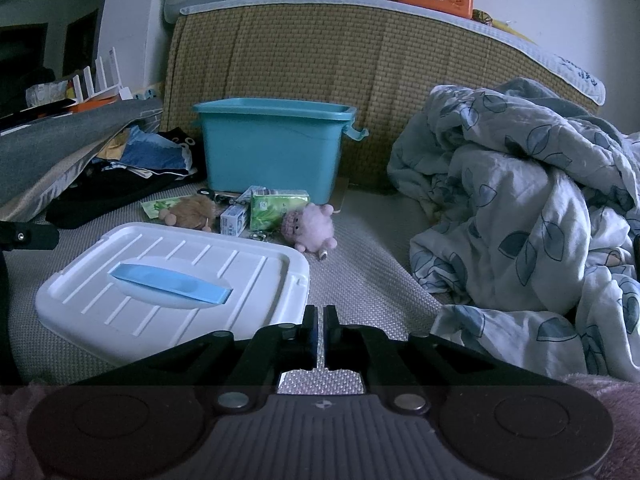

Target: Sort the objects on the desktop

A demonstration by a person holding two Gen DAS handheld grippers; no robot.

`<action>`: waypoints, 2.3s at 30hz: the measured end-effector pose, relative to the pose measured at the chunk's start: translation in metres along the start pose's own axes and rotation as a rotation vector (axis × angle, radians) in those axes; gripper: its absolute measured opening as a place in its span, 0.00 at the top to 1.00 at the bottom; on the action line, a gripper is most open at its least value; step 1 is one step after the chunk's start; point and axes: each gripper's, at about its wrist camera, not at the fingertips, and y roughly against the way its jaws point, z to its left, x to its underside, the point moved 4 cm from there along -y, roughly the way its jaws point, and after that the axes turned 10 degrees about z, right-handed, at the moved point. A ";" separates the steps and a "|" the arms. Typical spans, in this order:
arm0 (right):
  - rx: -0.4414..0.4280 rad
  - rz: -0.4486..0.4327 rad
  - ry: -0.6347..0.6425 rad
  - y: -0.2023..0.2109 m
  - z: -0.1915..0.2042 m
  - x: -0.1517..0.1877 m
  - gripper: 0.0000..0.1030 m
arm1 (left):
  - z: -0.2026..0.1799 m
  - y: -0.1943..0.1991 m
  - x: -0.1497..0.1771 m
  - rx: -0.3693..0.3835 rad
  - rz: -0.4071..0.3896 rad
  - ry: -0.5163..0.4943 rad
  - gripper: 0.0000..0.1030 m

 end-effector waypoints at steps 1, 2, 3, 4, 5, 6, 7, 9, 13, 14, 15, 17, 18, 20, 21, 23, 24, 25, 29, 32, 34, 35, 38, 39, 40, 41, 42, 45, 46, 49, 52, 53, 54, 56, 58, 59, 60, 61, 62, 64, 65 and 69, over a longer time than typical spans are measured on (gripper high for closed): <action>0.000 -0.001 0.000 0.000 0.000 0.000 0.96 | 0.000 0.000 0.000 0.000 0.001 0.001 0.75; 0.000 0.000 0.001 0.000 0.000 0.000 0.96 | 0.001 0.000 0.000 -0.002 0.002 0.003 0.70; 0.000 0.001 0.001 0.000 0.000 0.000 0.96 | 0.001 -0.001 0.000 -0.005 0.005 0.005 0.62; 0.000 0.002 0.001 -0.001 0.000 0.000 0.91 | 0.001 -0.001 -0.001 -0.009 0.006 0.006 0.39; 0.001 0.003 0.001 -0.001 0.000 0.000 0.88 | 0.001 -0.001 -0.001 -0.012 0.006 0.007 0.15; 0.001 0.004 0.001 -0.001 0.000 0.000 0.79 | 0.000 0.000 -0.002 -0.013 0.002 0.006 0.05; 0.001 0.006 0.002 -0.001 0.001 -0.001 0.68 | 0.000 0.000 -0.002 -0.012 0.000 0.005 0.00; -0.001 0.010 0.007 -0.002 0.002 -0.001 0.52 | -0.001 -0.001 -0.002 0.001 0.004 0.000 0.00; -0.010 0.013 0.013 -0.003 0.003 0.000 0.41 | 0.000 -0.002 -0.002 0.000 0.011 0.009 0.00; -0.010 0.014 0.013 -0.003 0.003 0.000 0.41 | 0.001 -0.002 -0.002 0.002 0.011 0.013 0.00; -0.011 0.014 0.013 -0.004 0.003 0.000 0.41 | 0.002 -0.002 -0.002 0.001 0.013 0.016 0.00; -0.011 0.014 0.012 -0.003 0.003 0.000 0.41 | 0.002 -0.003 -0.001 0.000 0.017 0.019 0.00; -0.011 0.015 0.012 -0.004 0.003 0.000 0.40 | 0.002 -0.003 -0.001 -0.001 0.019 0.021 0.00; -0.012 0.019 0.013 -0.004 0.004 0.000 0.40 | 0.003 -0.003 -0.001 -0.001 0.023 0.024 0.00; -0.012 0.021 0.014 -0.005 0.004 0.000 0.40 | 0.003 -0.004 -0.001 -0.001 0.026 0.027 0.00; -0.012 0.027 0.017 -0.006 0.004 0.000 0.40 | 0.004 -0.005 -0.001 0.002 0.031 0.032 0.00; -0.012 0.029 0.018 -0.006 0.004 0.000 0.40 | 0.004 -0.005 -0.001 0.004 0.033 0.034 0.00; -0.011 0.031 0.019 -0.007 0.004 0.000 0.40 | 0.004 -0.005 -0.001 0.004 0.035 0.034 0.00; -0.011 0.032 0.022 -0.007 0.004 0.000 0.40 | 0.005 -0.005 -0.001 0.005 0.036 0.036 0.00; -0.012 0.034 0.023 -0.007 0.004 0.000 0.39 | 0.005 -0.005 -0.001 0.004 0.038 0.038 0.00; -0.012 0.034 0.024 -0.008 0.004 0.000 0.39 | 0.005 -0.005 -0.001 0.005 0.039 0.040 0.00; -0.012 0.033 0.024 -0.007 0.004 0.000 0.39 | 0.005 -0.006 -0.001 0.005 0.040 0.041 0.00; -0.012 0.026 0.022 -0.006 0.004 0.000 0.39 | 0.005 -0.006 -0.001 0.004 0.041 0.042 0.00; -0.012 0.026 0.022 -0.006 0.004 0.000 0.39 | 0.005 -0.006 -0.001 0.004 0.041 0.042 0.00; -0.012 0.027 0.023 -0.007 0.004 0.000 0.39 | 0.005 -0.006 -0.002 0.003 0.042 0.042 0.00; -0.012 0.028 0.024 -0.007 0.005 0.000 0.39 | 0.005 -0.006 -0.002 0.003 0.042 0.043 0.00; -0.013 0.027 0.024 -0.006 0.005 0.000 0.39 | 0.005 -0.006 -0.002 0.003 0.042 0.043 0.00; -0.014 0.027 0.023 -0.006 0.004 0.000 0.39 | 0.005 -0.006 -0.002 0.002 0.043 0.043 0.00; -0.015 0.027 0.023 -0.006 0.004 0.000 0.39 | 0.005 -0.006 -0.002 0.002 0.043 0.043 0.00; -0.016 0.027 0.022 -0.006 0.004 0.000 0.39 | 0.006 -0.006 -0.002 0.002 0.044 0.046 0.00; -0.030 0.035 0.014 -0.008 0.003 -0.001 0.39 | 0.006 -0.007 -0.002 0.003 0.046 0.051 0.00; -0.038 0.041 0.008 -0.009 0.001 -0.002 0.39 | 0.007 -0.007 -0.002 0.003 0.047 0.053 0.00; -0.047 0.047 -0.001 -0.010 0.000 -0.003 0.39 | 0.007 -0.007 -0.002 0.004 0.047 0.056 0.00; -0.068 0.059 -0.021 -0.013 -0.003 -0.006 0.39 | 0.008 -0.007 -0.002 0.005 0.048 0.058 0.00; -0.094 0.067 -0.035 -0.015 -0.004 -0.010 0.39 | 0.008 -0.008 -0.001 0.005 0.050 0.059 0.00; -0.107 0.069 -0.037 -0.016 -0.004 -0.013 0.39 | 0.008 -0.008 -0.001 0.006 0.051 0.060 0.00; -0.121 0.070 -0.039 -0.017 -0.004 -0.015 0.39 | 0.009 -0.008 -0.001 0.007 0.052 0.061 0.00; -0.133 0.069 -0.040 -0.018 -0.003 -0.018 0.39 | 0.009 -0.009 -0.001 0.008 0.052 0.063 0.00; -0.140 0.064 -0.041 -0.020 -0.002 -0.022 0.39 | 0.009 -0.009 -0.001 0.009 0.053 0.065 0.00; -0.148 0.049 -0.045 -0.024 -0.001 -0.031 0.39 | 0.010 -0.009 -0.001 0.010 0.054 0.069 0.00; -0.148 0.039 -0.049 -0.027 -0.001 -0.036 0.39 | 0.011 -0.009 -0.001 0.011 0.055 0.072 0.00; -0.159 0.033 -0.069 -0.049 -0.002 -0.054 0.39 | 0.012 -0.010 -0.001 0.013 0.059 0.080 0.00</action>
